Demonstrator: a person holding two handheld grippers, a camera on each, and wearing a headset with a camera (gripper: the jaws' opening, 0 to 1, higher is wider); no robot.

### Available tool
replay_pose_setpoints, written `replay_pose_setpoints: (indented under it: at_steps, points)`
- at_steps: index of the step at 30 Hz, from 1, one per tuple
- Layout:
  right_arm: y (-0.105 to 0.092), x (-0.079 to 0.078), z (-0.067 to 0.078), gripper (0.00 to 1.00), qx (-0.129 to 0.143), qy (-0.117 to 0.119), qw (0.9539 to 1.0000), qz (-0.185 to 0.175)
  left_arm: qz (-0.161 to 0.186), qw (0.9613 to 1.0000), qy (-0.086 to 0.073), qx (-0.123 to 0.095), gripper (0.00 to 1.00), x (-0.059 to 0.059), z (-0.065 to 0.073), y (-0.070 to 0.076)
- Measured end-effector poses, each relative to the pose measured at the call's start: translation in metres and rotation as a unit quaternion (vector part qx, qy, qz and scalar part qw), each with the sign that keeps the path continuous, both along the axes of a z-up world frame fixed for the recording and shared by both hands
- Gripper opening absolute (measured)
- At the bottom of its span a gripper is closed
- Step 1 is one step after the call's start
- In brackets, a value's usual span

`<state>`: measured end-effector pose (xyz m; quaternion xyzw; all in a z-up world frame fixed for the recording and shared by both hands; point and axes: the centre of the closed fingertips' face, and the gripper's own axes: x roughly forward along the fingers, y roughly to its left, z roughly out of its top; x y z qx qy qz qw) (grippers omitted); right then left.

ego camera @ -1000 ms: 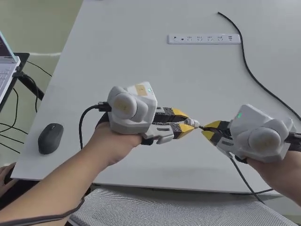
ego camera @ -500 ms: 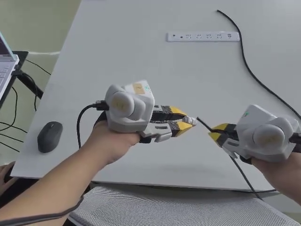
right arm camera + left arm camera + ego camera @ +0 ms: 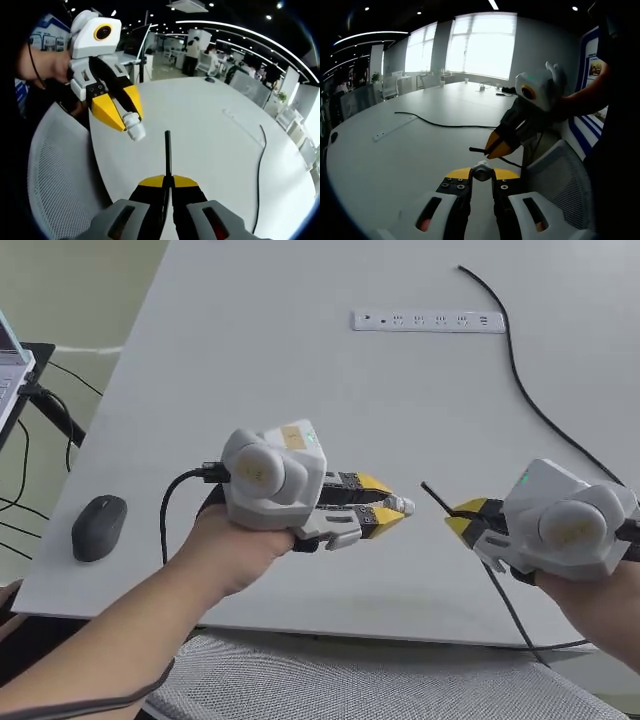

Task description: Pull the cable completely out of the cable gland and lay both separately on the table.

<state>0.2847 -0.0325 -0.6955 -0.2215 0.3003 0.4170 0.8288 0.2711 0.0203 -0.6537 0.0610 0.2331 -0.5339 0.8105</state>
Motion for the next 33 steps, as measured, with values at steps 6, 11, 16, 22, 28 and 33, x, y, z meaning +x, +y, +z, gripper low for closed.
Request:
replay_pose_setpoints:
  at_steps: [6, 11, 16, 22, 28, 33]
  points:
    - [0.008, 0.006, 0.002, 0.00, -0.005, -0.002, 1.0000, 0.001, 0.007, 0.9999, 0.008, -0.004, 0.16, 0.001, -0.004, 0.008]
    - [0.011, 0.017, 0.005, 0.00, -0.011, -0.001, 0.9999, 0.000, 0.004, 0.9999, 0.013, -0.006, 0.16, 0.001, -0.008, 0.017]
    - [0.013, 0.029, 0.008, 0.00, -0.016, -0.001, 0.9998, -0.008, -0.001, 0.9998, 0.019, -0.005, 0.16, 0.003, -0.014, 0.025]
    - [0.019, 0.041, 0.008, 0.00, -0.022, 0.007, 0.9995, -0.020, -0.002, 0.9998, 0.016, -0.014, 0.16, 0.005, -0.012, 0.031]
    - [0.031, 0.049, 0.007, 0.00, -0.036, 0.003, 0.9993, -0.012, -0.002, 0.9996, 0.021, -0.018, 0.16, 0.002, -0.018, 0.037]
    - [0.041, 0.057, 0.005, 0.00, -0.046, 0.004, 0.9989, -0.007, 0.002, 0.9993, 0.029, -0.022, 0.16, -0.001, -0.024, 0.046]
